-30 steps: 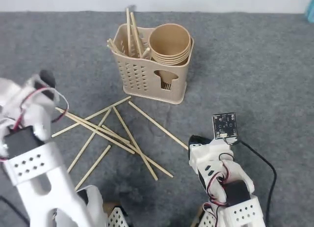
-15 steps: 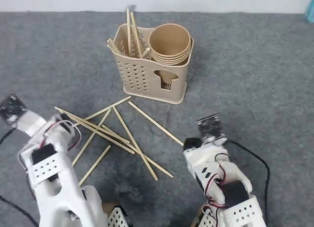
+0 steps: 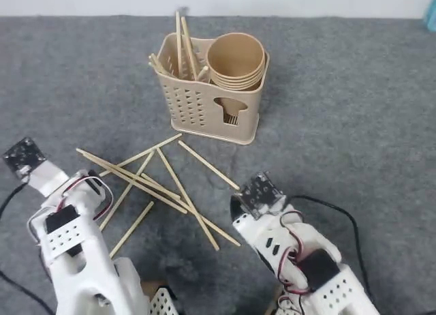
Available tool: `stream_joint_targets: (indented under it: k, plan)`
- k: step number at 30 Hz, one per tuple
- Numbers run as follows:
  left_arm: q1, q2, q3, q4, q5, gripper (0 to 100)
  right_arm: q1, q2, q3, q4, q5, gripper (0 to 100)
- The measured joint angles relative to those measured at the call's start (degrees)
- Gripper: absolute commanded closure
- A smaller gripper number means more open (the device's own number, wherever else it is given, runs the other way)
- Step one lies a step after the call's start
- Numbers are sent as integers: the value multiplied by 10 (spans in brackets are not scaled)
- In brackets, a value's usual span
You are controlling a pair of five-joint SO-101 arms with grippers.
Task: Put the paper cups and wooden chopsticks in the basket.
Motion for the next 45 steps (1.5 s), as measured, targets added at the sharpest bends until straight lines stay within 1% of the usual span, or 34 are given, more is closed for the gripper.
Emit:
stream_joint_targets:
  k: [4,8,15,18,24,29,34,36,40,45]
  plan:
    - [-1,0,0,0,2,801,-4,147,-82,-52,0,918]
    - [-1,0,0,0,2,801,-4,336,-179,-97,0,917]
    - [-1,0,0,-26,-1,801,-15,645,-331,-176,0,918]
    - [-1,0,0,-28,-1,801,-23,759,-396,-194,0,918]
    - [-1,0,0,-28,-1,801,-25,952,-540,-200,0,918]
    - [-1,0,0,-28,-1,801,-25,1060,-645,-200,0,918]
    - [-1,0,0,-28,-1,801,-25,1125,-724,-200,0,919]
    - [-1,0,0,-28,-1,801,-25,1138,-739,-200,3,918]
    - [-1,0,0,-33,-1,801,-25,1148,-753,-194,37,918]
    - [-1,0,0,-43,-1,801,-27,1148,-794,-127,45,915]
